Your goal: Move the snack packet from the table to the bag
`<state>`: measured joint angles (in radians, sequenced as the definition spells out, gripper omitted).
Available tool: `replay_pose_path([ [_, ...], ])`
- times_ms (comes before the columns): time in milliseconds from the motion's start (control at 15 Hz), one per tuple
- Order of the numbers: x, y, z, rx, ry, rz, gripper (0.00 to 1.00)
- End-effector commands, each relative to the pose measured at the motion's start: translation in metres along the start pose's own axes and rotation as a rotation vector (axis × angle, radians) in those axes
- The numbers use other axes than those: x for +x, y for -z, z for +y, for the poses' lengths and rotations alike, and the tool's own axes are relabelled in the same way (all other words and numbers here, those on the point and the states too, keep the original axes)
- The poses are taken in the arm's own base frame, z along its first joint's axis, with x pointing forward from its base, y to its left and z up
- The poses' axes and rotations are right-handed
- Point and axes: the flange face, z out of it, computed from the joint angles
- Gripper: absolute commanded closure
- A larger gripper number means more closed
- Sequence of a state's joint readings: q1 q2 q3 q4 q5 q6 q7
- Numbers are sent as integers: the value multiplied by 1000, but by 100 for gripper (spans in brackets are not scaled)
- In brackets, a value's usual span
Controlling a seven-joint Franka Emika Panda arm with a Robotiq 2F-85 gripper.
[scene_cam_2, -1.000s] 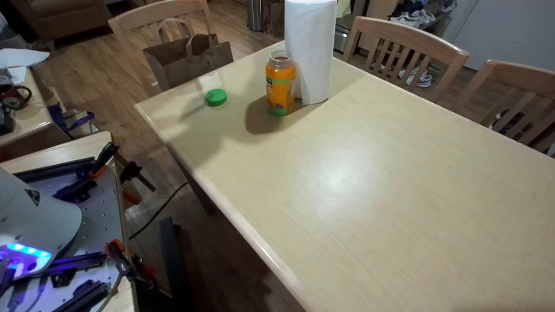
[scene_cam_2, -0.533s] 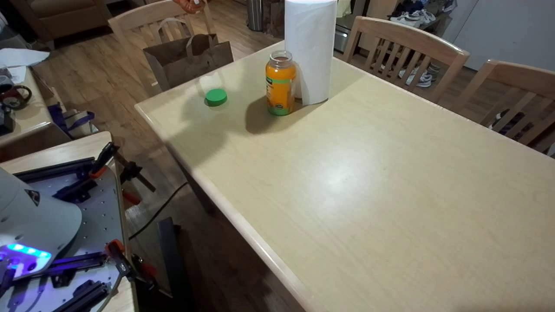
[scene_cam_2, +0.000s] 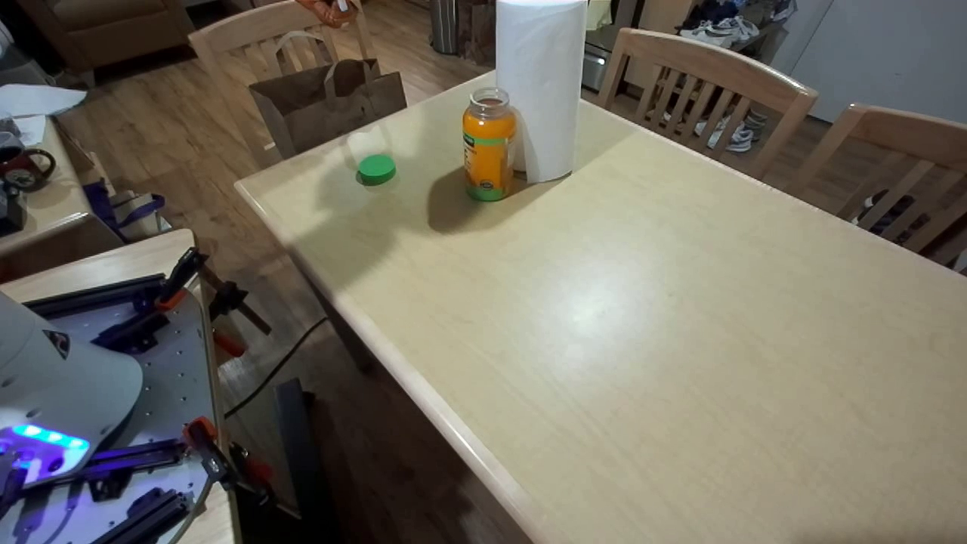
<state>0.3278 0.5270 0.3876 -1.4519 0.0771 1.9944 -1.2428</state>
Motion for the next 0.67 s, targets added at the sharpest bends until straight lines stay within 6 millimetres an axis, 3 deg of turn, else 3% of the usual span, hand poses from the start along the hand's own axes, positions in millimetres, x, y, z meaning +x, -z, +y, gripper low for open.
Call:
replay_pose_path([
  [0, 9, -7, 2, -8, 63, -32, 98],
  [600, 71, -85, -6, 43, 422, -188, 98],
])
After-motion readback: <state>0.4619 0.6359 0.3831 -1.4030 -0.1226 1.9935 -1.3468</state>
